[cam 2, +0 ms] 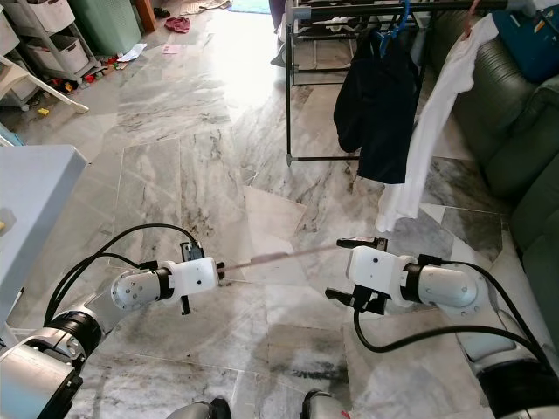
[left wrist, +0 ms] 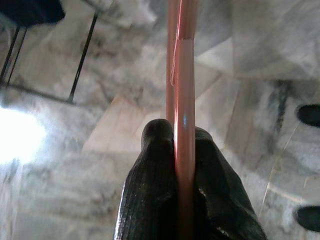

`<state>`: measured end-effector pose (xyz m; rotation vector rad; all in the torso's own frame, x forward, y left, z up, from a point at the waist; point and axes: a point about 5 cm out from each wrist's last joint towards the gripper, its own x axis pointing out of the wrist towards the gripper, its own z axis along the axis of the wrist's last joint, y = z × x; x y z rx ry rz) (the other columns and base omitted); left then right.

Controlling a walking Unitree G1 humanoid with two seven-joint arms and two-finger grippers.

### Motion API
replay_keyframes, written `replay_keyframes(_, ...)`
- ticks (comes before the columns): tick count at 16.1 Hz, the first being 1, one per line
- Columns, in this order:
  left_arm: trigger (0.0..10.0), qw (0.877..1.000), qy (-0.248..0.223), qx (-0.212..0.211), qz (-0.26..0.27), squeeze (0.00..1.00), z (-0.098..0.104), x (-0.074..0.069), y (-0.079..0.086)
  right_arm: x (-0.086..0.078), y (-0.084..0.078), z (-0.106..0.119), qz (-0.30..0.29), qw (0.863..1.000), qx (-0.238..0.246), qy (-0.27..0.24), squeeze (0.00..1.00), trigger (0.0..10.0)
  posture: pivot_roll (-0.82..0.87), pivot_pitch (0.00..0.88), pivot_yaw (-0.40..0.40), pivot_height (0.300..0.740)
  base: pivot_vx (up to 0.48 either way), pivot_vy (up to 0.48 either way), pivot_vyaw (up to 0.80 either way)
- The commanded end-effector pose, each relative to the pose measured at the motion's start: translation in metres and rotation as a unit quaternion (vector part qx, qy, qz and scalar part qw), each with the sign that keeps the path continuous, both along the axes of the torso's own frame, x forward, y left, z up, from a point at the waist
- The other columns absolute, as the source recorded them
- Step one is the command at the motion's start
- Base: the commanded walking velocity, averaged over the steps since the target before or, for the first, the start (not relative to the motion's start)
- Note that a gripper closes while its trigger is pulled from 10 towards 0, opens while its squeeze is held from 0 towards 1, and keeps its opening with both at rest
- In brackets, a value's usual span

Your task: Hang hanger

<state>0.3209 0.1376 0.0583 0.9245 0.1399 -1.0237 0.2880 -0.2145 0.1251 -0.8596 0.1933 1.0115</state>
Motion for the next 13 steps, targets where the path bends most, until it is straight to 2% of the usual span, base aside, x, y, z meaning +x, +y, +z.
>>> replay_keyframes(1, 10.0, 1.000, -0.001, -0.002, -0.023, 0.00, 0.001, -0.002, -0.003, 0.000, 0.004, -0.003, 0.016, 1.000, -0.008, 0.004, 0.00, 10.0, -0.13, 0.173, 0.070, 0.740, 0.000, 0.000, 0.00)
replay_keyframes(3, 10.0, 0.999, -0.006, -0.010, -0.051, 0.00, 0.004, -0.004, -0.011, 0.002, 0.007, -0.007, 0.033, 0.999, -0.016, 0.018, 0.00, 10.0, -0.12, 0.175, 0.071, 0.740, 0.000, 0.000, 0.00)
replay_keyframes(9, 10.0, 0.996, -0.007, -0.023, -0.082, 0.00, 0.007, -0.006, -0.020, 0.013, 0.011, -0.014, 0.061, 0.997, -0.041, 0.030, 0.00, 10.0, -0.12, 0.173, 0.072, 0.740, 0.000, 0.000, 0.00)
replay_keyframes(10, 10.0, 0.996, -0.007, -0.025, -0.083, 0.00, 0.007, -0.006, -0.021, 0.015, 0.012, -0.015, 0.062, 0.997, -0.043, 0.029, 0.00, 9.4, -0.12, 0.173, 0.072, 0.740, 0.000, 0.000, 0.00)
replay_keyframes(11, 10.0, 0.996, -0.007, -0.030, -0.084, 0.00, 0.008, -0.006, -0.022, 0.019, 0.015, -0.018, 0.061, 0.997, -0.046, 0.018, 0.00, 2.1, -0.11, 0.173, 0.071, 0.740, 0.000, 0.000, 0.00)
replay_keyframes(12, 10.0, 0.996, -0.007, -0.032, -0.084, 0.00, 0.008, -0.007, -0.023, 0.021, 0.016, -0.020, 0.061, 0.997, -0.048, 0.016, 0.00, 0.0, -0.11, 0.172, 0.071, 0.740, 0.000, 0.000, 0.00)
replay_keyframes(13, 10.0, 0.996, -0.007, -0.033, -0.085, 0.00, 0.008, -0.007, -0.023, 0.022, 0.018, -0.022, 0.061, 0.997, -0.049, 0.018, 0.00, 0.0, -0.11, 0.171, 0.070, 0.740, 0.000, 0.000, 0.00)
